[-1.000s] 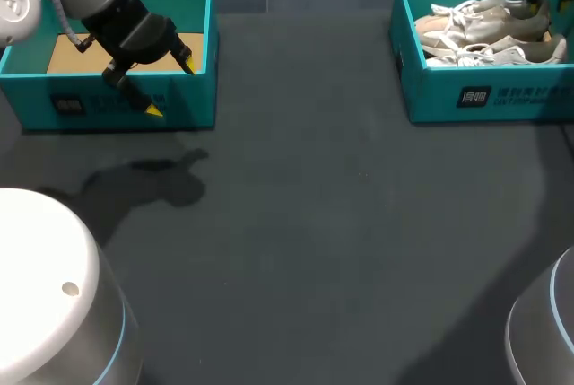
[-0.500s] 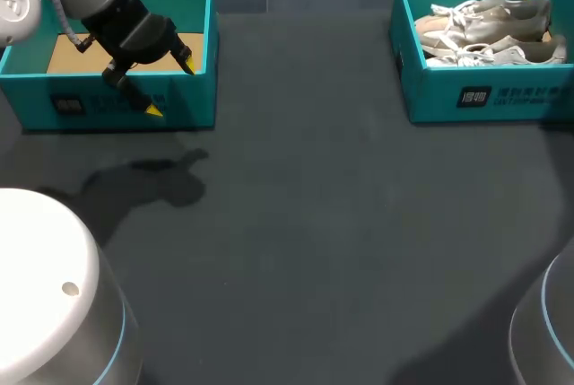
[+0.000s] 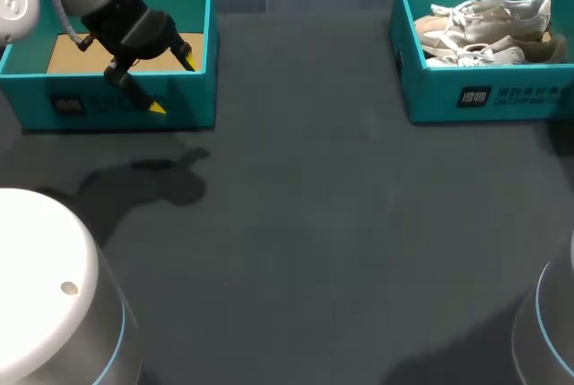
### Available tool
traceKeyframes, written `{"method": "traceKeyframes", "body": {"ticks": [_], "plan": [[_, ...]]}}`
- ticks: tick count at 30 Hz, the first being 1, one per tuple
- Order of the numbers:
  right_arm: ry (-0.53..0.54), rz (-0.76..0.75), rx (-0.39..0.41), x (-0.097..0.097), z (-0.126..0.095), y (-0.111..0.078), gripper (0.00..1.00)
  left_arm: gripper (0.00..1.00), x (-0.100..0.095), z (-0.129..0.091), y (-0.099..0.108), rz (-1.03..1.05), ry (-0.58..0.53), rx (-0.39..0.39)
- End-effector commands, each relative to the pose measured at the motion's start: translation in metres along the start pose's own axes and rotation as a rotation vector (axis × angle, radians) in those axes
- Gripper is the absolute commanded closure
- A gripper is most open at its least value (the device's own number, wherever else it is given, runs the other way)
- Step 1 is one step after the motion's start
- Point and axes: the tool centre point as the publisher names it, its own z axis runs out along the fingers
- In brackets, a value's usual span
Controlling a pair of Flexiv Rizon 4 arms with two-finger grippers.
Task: Take the shoe out of the shoebox, open the shoe tongue, remove and reinsert the insole, then place the shoe into the shoebox
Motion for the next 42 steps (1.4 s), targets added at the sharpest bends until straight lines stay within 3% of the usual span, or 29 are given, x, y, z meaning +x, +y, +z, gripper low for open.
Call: {"method": "traceKeyframes", "body": {"ticks": [1,8,15,20,29,42], "plan": [[-0.007,0.000,-0.045,0.006,-0.016,-0.023,0.00,0.00,0.008,-0.010,0.000,-0.150,-0.049,-0.042],[0.012,-0.008,-0.044,0.016,-0.025,-0.044,0.00,0.00,0.005,-0.028,0.009,-0.557,-0.110,-0.185],[0.010,0.001,-0.034,0.023,-0.035,-0.063,0.00,0.00,-0.003,-0.042,0.035,-0.915,-0.138,-0.258],[0.021,0.001,-0.021,0.030,-0.040,-0.074,0.00,0.00,-0.009,-0.052,0.055,-1.124,-0.149,-0.262],[0.021,0.001,-0.021,0.030,-0.040,-0.074,0.00,0.00,-0.017,-0.067,0.101,-1.435,-0.209,-0.289],[0.021,0.001,-0.021,0.030,-0.040,-0.074,0.00,0.00,0.008,-0.088,0.140,-1.726,-0.309,-0.355]]}}
